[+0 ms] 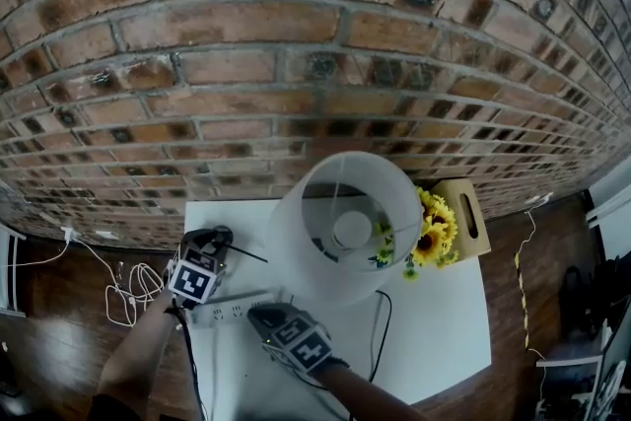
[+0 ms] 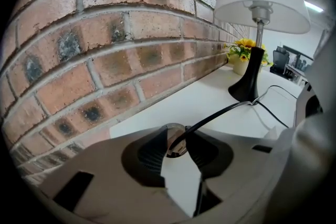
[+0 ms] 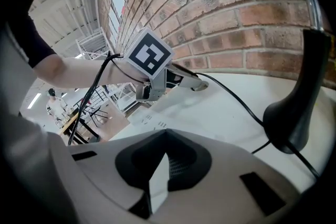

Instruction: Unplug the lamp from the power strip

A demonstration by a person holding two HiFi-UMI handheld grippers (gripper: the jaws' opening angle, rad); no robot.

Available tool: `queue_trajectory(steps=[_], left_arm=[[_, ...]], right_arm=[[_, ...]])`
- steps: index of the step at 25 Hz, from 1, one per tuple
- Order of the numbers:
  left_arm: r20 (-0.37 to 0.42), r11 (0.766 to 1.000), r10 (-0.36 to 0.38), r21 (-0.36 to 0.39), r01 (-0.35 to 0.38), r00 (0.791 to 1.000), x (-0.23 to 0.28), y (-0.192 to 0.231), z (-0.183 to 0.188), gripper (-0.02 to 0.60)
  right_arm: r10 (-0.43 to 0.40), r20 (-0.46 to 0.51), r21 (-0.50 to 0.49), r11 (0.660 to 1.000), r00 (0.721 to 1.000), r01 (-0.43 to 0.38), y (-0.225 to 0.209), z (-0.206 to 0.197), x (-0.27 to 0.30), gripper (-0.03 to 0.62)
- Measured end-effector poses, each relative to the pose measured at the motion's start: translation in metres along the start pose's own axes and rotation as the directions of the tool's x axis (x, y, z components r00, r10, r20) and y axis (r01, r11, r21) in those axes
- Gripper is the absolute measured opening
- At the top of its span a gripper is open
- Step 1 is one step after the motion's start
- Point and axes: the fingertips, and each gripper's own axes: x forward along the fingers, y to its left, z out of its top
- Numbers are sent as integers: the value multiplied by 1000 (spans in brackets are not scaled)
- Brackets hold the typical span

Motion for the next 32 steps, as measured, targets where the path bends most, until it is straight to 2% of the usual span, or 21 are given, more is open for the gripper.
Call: queue_trajectory(steps=[6,16,20,21,23,24,26,29,32], left_arm=[[-46,999,-35,10,35,998,-8,-6,-10,178],[-45,1000,-21,-7,20,999,-20,-3,-19,184],[28,996,-72,-54,74,997,-25,-16,-12,184],[51,996,-66,-64,69,997,-26,-15,-11,162],[89,992,-58,-110,67,994,-31,-13,-9,45],[98,987,-63,-145,77,993,-33,-13,-9,12],[106,973,-67,-212,88,992,-39,-13,-10,12],[127,958,-30,-280,64,992,-52,-7,-9,11],[179,928,-39,-358,102,983,-64,-8,-7,11]], right_arm=[[11,8,7,1000,1000,-11,2,2,2,3],[19,9,1,1000,1000,-19,5,1,5,3],[13,5,-6,1000,1000,-13,0,-5,9,3],[11,2,-9,1000,1000,-11,-1,-6,10,3],[8,3,-18,1000,1000,-8,-1,-7,10,3],[5,6,-21,1000,1000,-5,-1,-5,10,3],[4,7,-20,1000,1000,-3,0,-3,9,3],[-5,6,-18,1000,1000,5,0,-2,9,3],[-12,8,-17,1000,1000,12,0,-2,8,3]])
